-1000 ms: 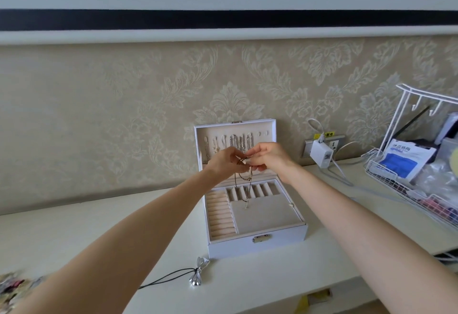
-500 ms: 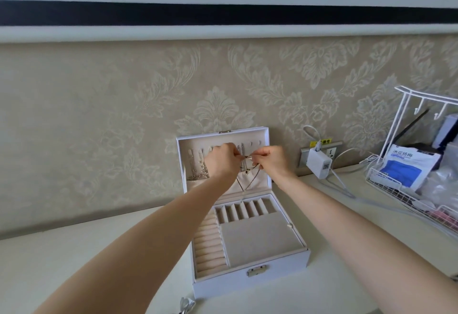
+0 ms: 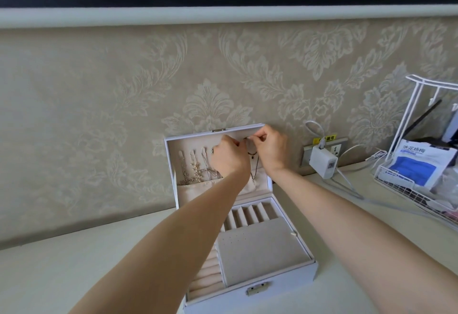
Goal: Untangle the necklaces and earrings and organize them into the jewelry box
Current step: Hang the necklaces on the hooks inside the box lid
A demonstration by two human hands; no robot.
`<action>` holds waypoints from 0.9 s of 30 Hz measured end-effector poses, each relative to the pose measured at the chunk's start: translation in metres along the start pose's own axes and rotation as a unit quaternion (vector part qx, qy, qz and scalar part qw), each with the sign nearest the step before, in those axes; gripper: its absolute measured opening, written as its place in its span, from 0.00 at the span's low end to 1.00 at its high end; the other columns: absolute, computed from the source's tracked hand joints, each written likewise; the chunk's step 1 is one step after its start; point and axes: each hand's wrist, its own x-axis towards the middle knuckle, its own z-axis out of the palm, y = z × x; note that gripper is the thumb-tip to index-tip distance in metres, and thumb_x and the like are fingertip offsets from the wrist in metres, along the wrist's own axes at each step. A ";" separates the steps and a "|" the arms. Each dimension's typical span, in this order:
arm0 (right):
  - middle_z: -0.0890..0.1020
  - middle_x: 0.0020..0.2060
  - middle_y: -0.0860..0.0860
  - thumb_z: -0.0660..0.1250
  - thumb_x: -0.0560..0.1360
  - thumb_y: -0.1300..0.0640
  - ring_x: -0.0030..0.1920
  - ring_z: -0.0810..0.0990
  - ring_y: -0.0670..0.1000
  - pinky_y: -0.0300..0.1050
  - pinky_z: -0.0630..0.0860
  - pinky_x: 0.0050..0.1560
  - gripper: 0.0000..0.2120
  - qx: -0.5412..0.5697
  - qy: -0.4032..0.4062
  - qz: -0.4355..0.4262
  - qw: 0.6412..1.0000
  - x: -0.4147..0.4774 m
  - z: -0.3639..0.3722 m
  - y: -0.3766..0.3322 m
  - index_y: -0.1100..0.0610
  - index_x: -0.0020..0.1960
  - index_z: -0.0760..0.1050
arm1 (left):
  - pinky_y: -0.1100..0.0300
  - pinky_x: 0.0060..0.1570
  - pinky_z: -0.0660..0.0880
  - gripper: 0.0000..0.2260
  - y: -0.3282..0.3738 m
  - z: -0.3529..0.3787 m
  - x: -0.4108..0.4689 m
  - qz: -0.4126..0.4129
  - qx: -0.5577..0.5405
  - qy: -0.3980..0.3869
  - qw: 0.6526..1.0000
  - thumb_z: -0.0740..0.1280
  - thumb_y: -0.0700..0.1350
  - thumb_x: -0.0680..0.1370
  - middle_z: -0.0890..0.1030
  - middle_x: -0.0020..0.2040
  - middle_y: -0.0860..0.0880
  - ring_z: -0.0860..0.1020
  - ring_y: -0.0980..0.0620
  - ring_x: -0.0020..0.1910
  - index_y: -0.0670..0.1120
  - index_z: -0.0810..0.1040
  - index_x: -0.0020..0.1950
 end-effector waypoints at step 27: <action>0.83 0.38 0.56 0.66 0.74 0.65 0.22 0.76 0.50 0.39 0.72 0.21 0.06 0.153 -0.113 0.191 0.963 -0.040 -0.001 0.014 0.59 0.45 0.82 | 0.53 0.43 0.74 0.08 -0.041 0.009 -0.030 0.127 0.131 -0.063 0.981 0.62 0.49 0.78 0.83 0.46 0.45 0.80 0.42 0.47 0.47 0.77 0.52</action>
